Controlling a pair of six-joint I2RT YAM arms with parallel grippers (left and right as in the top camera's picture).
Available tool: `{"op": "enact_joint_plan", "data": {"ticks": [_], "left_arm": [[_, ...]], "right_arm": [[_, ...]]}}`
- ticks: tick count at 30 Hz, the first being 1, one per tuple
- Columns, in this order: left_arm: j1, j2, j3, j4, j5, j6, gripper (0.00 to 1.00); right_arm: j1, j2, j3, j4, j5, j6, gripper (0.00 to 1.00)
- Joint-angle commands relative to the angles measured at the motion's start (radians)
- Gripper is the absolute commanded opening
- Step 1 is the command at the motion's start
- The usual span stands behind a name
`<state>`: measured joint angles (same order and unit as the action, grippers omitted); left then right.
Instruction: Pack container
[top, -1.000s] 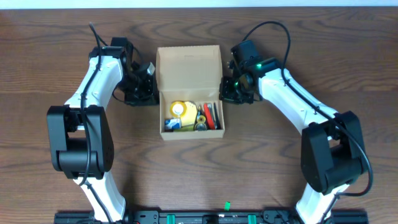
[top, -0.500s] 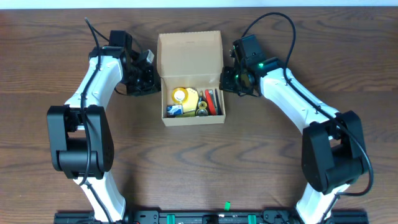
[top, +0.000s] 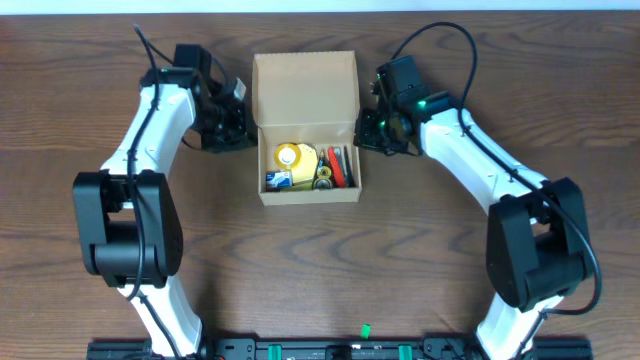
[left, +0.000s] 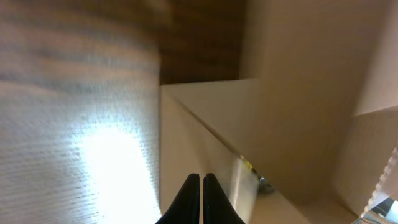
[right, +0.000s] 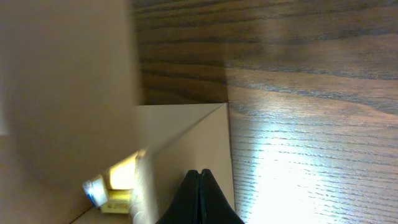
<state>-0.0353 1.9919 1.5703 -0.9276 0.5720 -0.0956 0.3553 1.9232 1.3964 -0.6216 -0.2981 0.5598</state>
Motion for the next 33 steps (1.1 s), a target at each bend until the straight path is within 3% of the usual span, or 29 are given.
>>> {"op": "enact_joint_plan", "data": {"ticks": [1, 10, 19, 24, 29, 33], "left_arm": [[0.026, -0.010, 0.094, 0.001, 0.020, 0.042, 0.06], [0.104, -0.010, 0.151, 0.077, 0.023, 0.074, 0.06], [0.140, -0.008, 0.151, 0.220, 0.023, 0.061, 0.06], [0.140, 0.016, 0.151, 0.306, 0.021, -0.007, 0.05], [0.140, 0.083, 0.151, 0.409, 0.025, -0.151, 0.06], [0.135, 0.158, 0.151, 0.459, 0.105, -0.227, 0.06]], "right_arm": [[-0.044, -0.038, 0.010, 0.003, -0.064, 0.011, 0.01], [-0.137, -0.059, 0.010, 0.044, -0.023, 0.011, 0.01], [-0.187, -0.056, 0.010, 0.237, -0.016, -0.057, 0.01], [-0.187, -0.045, 0.010, 0.331, -0.027, -0.079, 0.01], [-0.187, 0.002, 0.010, 0.395, -0.053, -0.079, 0.01], [-0.195, 0.074, 0.010, 0.513, -0.157, -0.058, 0.01]]}}
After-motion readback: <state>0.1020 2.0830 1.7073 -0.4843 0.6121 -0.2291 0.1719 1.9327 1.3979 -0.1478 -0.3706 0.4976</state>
